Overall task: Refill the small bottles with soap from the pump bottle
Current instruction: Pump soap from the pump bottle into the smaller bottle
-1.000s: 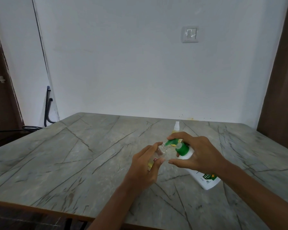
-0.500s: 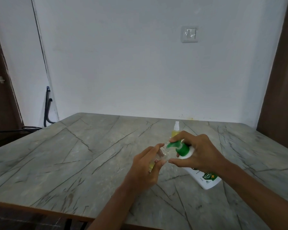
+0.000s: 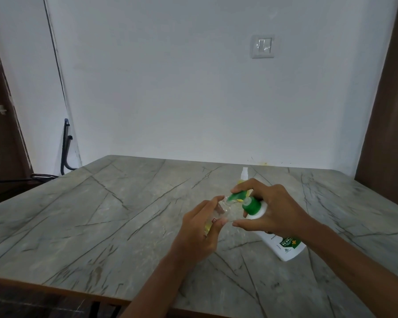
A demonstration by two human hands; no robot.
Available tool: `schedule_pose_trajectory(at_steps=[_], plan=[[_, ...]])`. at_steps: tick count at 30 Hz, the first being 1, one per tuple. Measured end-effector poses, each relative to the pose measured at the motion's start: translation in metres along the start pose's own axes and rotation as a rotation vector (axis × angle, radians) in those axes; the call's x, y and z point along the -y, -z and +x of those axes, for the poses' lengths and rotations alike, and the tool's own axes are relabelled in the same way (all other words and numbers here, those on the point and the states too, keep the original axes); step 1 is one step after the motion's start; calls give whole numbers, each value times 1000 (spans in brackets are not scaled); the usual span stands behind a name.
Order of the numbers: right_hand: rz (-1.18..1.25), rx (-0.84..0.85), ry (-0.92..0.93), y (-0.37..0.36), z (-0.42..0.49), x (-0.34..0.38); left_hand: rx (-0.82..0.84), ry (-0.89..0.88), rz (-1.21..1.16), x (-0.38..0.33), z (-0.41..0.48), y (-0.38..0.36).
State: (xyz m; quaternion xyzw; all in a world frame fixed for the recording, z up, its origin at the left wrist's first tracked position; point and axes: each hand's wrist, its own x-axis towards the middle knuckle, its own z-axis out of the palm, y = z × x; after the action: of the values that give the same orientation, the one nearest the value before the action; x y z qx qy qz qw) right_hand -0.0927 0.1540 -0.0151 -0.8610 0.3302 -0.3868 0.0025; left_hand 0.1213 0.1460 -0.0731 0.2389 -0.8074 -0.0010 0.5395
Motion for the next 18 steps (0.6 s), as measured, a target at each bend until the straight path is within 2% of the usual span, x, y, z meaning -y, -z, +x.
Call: schedule_pose_trajectory(at_steps=[6,13,18], plan=[[50,-17,-13,0,-1,-3,38,-8,2,0,-1,-1],[-71,7,13,-2,-2,-2,11,7,2,-1,0,0],[-64,-14,37,-1,-2,0,15,1,-6,-1,0,-1]])
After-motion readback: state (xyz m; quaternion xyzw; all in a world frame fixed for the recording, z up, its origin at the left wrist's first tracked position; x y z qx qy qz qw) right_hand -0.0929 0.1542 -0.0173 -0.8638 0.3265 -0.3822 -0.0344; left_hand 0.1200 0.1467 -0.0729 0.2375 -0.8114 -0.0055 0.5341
